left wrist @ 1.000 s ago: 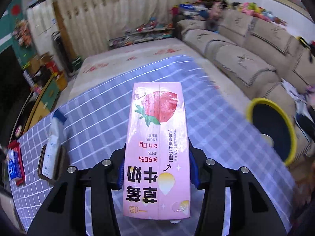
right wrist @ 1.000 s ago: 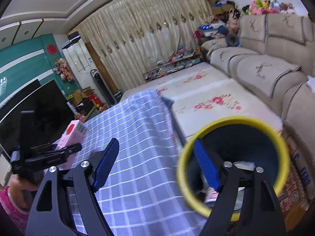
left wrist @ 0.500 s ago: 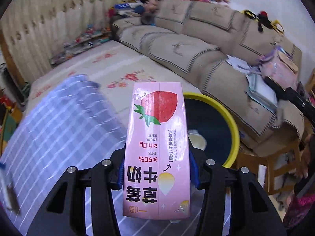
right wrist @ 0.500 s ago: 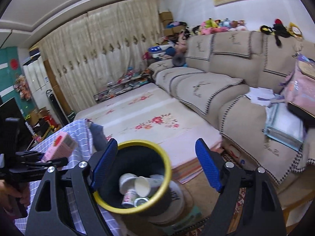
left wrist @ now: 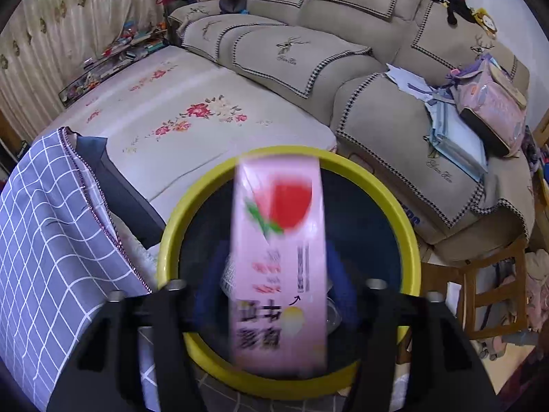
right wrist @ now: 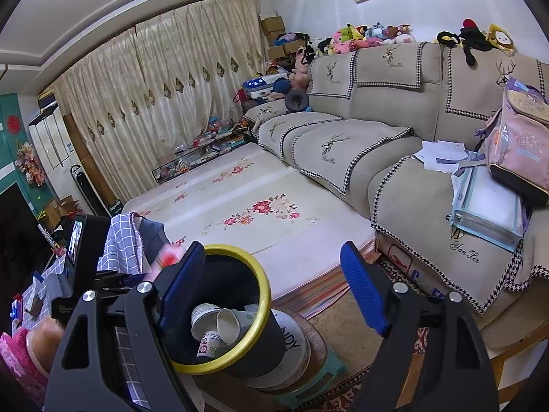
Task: Collect trash
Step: 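Carry the pink milk carton into the bin and open the left gripper, then grasp the white snack bag on the brown tray with the right gripper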
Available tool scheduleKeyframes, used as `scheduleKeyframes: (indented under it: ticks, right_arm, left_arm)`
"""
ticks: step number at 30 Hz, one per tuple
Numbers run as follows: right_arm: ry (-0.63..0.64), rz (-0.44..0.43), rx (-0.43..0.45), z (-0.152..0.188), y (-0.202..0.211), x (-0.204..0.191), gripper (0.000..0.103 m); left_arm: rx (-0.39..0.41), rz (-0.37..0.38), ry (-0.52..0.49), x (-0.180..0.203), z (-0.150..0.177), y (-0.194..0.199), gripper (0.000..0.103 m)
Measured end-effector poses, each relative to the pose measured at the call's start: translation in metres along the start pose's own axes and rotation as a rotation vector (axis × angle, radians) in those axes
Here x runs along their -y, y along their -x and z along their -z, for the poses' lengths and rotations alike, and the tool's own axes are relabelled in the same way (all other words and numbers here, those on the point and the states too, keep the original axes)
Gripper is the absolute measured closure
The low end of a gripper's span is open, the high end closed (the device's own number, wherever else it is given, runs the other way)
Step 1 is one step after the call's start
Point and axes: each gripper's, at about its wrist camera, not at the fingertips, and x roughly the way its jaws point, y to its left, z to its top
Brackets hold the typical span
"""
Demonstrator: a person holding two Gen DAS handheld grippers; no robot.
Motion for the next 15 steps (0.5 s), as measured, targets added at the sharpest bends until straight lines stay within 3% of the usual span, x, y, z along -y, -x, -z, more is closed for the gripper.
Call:
scheduleKeyframes:
  ticks: [3, 8, 15]
  right_arm:
    - [0.001, -0.004, -0.01, 0.002, -0.002, 0.0, 0.026]
    - [0.013, -0.046, -0.035, 0.005, -0.009, -0.014, 0.026]
    - [0.099, -0.16, -0.087, 0.014, -0.019, -0.073, 0.026]
  left_arm:
    - [0.026, 0.001, 0.007, -0.001, 0.007, 0.013, 0.032]
    - [0.141, -0.007, 0.084, -0.023, 0.033, 0.075, 0.026]
    - [0.296, -0.124, 0.248, -0.076, 0.118, 0.175, 0.017]
